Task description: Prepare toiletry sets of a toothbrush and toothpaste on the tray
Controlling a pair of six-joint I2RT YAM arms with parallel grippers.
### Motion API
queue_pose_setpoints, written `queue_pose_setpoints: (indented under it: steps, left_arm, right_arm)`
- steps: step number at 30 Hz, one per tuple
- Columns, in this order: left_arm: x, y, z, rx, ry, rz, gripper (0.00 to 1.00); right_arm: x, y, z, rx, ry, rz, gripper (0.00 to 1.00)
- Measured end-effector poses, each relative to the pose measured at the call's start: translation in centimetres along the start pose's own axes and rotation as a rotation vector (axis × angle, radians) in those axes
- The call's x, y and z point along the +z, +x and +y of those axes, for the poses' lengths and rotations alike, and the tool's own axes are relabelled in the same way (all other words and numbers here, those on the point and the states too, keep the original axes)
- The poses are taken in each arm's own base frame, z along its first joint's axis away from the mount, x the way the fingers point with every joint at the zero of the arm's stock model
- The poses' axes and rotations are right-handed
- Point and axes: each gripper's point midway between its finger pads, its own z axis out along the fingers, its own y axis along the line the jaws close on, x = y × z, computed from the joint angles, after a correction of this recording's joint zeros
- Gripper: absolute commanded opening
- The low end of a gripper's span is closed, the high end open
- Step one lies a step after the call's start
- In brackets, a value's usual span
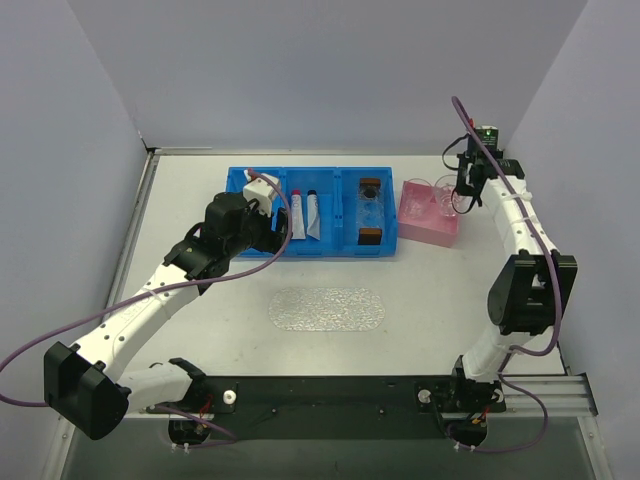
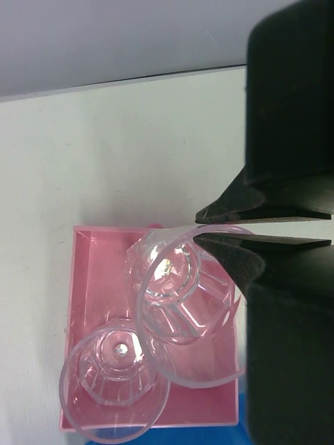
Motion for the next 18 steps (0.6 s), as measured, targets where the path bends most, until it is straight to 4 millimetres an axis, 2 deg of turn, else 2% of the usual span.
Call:
queue_pose_setpoints:
  steps: [5,10,18]
  left_arm:
    - [0.0,0.0,0.0,0.0,0.0,-0.002,0.75]
    - [-0.1,-0.1,-0.2,0.005,-0.006,-0.007,0.74]
    - [-1.4,-1.3,0.1,0.005,-0.025,-0.066,0.73]
  right_arm:
    - [-2.2,-0.2,0.2,-0.004,-0.012,-0.035,0.0]
    - [-5.5,-0.5,2.4,-0.04,-0.064,-0.09,0.0]
    - [-12.5,-1.2,6.1,-0.053,-0.203,-0.222,0.0]
